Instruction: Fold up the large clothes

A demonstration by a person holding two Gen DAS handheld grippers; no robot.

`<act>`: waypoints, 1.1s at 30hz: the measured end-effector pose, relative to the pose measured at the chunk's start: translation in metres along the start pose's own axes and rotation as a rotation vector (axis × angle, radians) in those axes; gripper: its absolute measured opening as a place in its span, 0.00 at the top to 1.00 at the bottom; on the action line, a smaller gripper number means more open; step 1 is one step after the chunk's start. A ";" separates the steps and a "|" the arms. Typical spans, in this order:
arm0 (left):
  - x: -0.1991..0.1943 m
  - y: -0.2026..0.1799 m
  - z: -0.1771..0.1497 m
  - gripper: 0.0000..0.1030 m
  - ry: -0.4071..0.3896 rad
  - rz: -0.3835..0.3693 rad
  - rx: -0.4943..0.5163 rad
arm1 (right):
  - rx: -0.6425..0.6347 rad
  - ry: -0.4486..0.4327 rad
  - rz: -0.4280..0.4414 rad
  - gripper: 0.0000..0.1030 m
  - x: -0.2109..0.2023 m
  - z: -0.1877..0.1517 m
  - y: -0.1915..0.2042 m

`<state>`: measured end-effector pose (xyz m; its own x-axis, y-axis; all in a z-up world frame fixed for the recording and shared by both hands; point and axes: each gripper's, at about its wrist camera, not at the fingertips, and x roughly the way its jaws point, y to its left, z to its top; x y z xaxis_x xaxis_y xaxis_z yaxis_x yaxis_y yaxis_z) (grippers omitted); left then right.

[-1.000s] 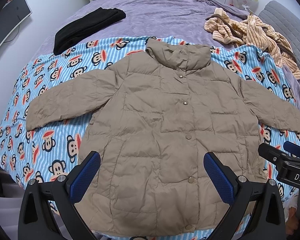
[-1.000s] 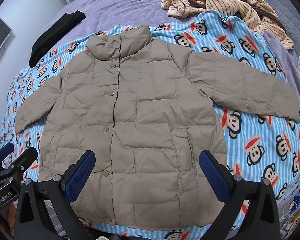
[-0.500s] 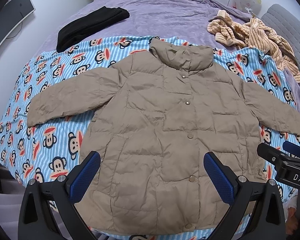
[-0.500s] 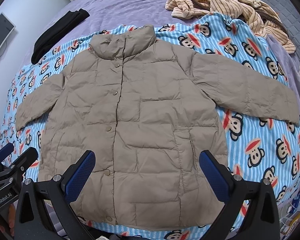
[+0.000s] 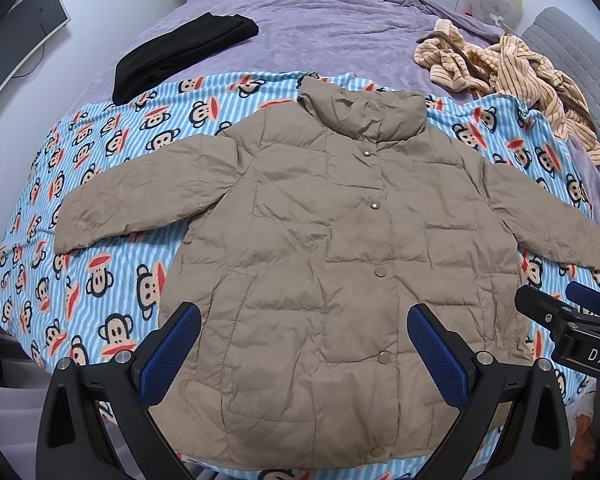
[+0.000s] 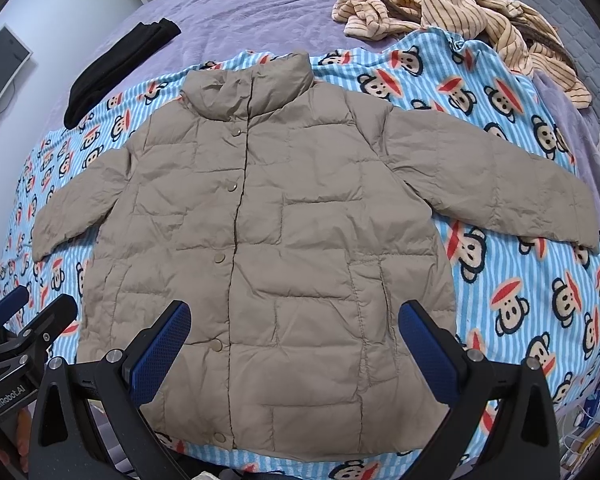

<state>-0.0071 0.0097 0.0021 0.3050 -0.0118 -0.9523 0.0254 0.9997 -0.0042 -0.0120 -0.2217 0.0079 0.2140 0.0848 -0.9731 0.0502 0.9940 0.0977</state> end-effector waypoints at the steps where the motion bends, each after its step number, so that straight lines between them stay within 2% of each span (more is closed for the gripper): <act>1: 0.000 0.000 0.000 0.00 0.005 -0.007 -0.002 | -0.001 0.000 0.001 0.00 0.000 -0.001 -0.001; 32: 0.000 0.000 0.000 0.00 -0.009 -0.024 -0.009 | 0.006 0.003 0.001 0.00 0.000 0.002 -0.004; 33: 0.000 0.000 0.000 0.00 -0.030 -0.018 -0.008 | 0.006 0.003 0.001 0.00 0.000 0.002 -0.004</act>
<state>-0.0074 0.0099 0.0016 0.3333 -0.0307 -0.9423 0.0240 0.9994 -0.0241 -0.0103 -0.2260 0.0079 0.2115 0.0861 -0.9736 0.0558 0.9934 0.1000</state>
